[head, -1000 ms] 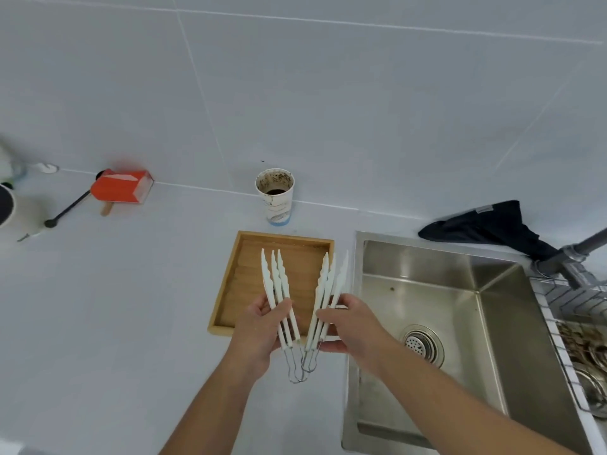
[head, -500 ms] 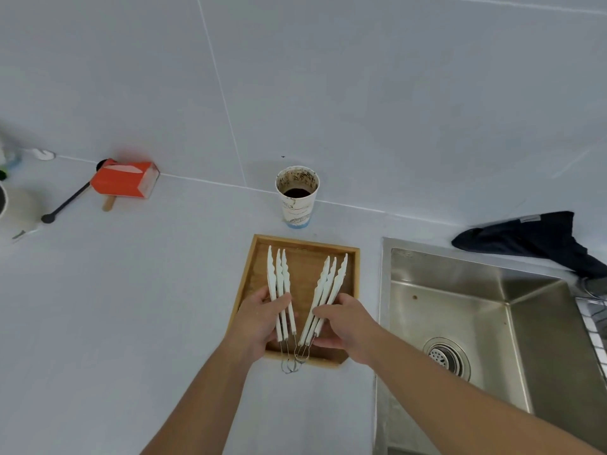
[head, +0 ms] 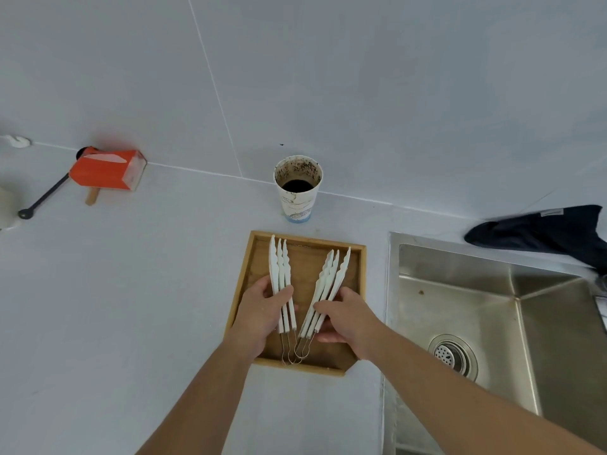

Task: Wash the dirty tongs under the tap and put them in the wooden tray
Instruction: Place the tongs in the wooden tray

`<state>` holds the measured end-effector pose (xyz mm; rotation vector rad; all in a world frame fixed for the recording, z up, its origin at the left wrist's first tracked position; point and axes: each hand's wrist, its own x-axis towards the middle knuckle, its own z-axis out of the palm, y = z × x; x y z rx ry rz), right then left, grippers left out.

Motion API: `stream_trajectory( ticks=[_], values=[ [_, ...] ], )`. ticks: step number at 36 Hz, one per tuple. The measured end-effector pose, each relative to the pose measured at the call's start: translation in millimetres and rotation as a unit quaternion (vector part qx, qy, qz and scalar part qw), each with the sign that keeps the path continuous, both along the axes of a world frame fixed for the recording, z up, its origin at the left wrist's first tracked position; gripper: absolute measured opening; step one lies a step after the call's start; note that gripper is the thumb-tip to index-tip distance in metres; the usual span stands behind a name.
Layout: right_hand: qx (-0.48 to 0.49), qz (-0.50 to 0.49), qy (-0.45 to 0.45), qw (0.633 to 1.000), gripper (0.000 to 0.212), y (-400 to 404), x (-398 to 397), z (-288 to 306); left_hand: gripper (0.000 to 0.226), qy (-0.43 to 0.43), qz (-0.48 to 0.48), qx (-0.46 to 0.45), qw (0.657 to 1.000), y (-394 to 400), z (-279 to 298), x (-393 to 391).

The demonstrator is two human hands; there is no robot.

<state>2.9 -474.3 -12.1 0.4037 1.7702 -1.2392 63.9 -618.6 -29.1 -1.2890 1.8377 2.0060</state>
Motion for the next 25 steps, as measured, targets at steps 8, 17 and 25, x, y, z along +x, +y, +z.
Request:
stream_trajectory(
  ticks=[8,17,25],
  values=[
    [-0.018,-0.008,0.016,1.0,0.041,2.3,3.5,-1.6,0.046,-0.01,-0.005,-0.043,0.999,-1.4,1.5,1.3],
    [-0.025,0.001,0.017,1.0,0.039,8.6,1.5,1.8,0.039,-0.018,-0.069,-0.148,0.986,-0.7,8.6,5.1],
    [0.008,0.024,0.069,0.997,0.06,10.5,4.0,5.6,0.043,-0.03,-0.125,-0.219,0.967,-4.4,12.7,9.6]
  ],
)
